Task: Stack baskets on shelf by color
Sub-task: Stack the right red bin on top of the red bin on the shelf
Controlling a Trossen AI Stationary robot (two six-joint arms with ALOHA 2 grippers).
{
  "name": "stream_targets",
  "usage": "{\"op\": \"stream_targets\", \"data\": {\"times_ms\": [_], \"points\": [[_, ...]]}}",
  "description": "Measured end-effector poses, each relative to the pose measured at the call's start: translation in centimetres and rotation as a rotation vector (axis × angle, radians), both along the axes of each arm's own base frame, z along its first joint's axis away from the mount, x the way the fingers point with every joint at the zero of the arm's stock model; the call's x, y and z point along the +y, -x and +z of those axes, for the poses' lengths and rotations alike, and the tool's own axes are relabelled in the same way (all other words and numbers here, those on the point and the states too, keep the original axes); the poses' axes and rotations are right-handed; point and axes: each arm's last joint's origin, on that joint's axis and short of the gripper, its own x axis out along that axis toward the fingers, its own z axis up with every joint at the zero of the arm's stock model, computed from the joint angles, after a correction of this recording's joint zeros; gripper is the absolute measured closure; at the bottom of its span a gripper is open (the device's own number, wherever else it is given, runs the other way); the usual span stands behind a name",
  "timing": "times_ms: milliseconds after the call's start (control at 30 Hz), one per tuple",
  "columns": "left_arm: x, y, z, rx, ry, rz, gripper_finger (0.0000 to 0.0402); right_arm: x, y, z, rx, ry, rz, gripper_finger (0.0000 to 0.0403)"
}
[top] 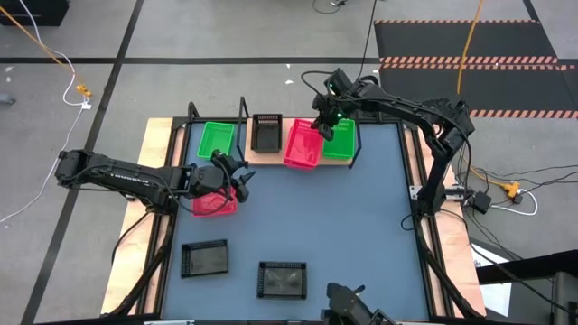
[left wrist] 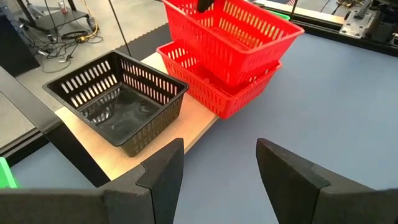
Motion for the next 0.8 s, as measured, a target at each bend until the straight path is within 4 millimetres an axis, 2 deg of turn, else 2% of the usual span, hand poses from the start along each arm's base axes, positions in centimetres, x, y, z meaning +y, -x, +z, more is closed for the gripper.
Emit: {"op": "stream_targets", "data": {"times_ms": [333, 667, 800], "points": [[0.0, 0.0, 0.0, -0.012, 0.022, 0.012, 0.0199, 0.3, -0.3, 0.0, -0.002, 0.002, 0.012, 0.0378], [0.0, 0.3, -0.5, 0.031, 0.05, 0.03, 0.0199, 0.1, -0.7, 0.4, -0.045, 0.023, -0.015, 0.027], [0.0, 0.4, -0.7, 0.046, 0.051, 0.032, 0.0199, 0.1, -1.0, 1.2, -0.063, 0.108, -0.06, 0.0251]]}}
